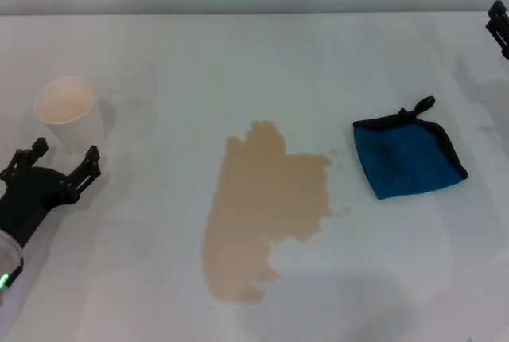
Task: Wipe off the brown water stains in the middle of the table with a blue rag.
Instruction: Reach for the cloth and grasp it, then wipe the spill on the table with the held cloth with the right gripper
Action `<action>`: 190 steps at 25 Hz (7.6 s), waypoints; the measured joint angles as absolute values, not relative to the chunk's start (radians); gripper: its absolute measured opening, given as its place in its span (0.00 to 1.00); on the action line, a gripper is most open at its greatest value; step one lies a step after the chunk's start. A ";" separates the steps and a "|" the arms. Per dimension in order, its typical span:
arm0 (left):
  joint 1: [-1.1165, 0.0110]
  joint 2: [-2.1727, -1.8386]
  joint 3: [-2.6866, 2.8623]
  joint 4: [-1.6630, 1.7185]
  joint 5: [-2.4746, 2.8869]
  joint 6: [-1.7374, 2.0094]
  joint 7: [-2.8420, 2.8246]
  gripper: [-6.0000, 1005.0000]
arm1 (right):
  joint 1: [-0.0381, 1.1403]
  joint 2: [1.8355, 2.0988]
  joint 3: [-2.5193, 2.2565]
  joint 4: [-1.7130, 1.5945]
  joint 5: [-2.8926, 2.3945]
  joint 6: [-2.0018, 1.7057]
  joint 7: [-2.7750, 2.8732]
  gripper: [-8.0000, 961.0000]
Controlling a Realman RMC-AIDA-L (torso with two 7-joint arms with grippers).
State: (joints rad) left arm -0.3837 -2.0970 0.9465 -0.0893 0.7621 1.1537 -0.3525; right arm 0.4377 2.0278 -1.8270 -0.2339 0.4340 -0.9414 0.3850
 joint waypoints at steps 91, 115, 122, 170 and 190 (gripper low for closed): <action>-0.235 -2.079 1.096 -0.002 0.613 1.497 -0.865 0.88 | 0.935 2.018 -1.402 -0.633 -2.746 -1.266 2.352 0.85; -0.213 -2.080 1.098 -0.003 0.611 1.497 -0.870 0.88 | 0.942 2.022 -1.427 -0.617 -2.750 -1.267 2.353 0.72; -0.213 -2.079 1.098 0.001 0.608 1.497 -0.878 0.88 | 0.952 2.021 -1.429 -0.617 -2.757 -1.271 2.383 0.65; -0.224 -2.080 1.098 0.000 0.604 1.496 -0.906 0.88 | 0.912 2.028 -1.885 -0.778 -2.239 -1.257 2.370 0.10; -0.233 -2.079 1.092 0.001 0.603 1.488 -0.907 0.88 | 0.846 2.028 -2.168 -0.941 -1.941 -1.218 2.253 0.09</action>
State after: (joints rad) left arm -0.2334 -2.0785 1.0921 0.0010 0.6028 1.4878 -0.9066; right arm 0.8460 2.0280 -2.1685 -0.9409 -1.9413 -1.2183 2.2525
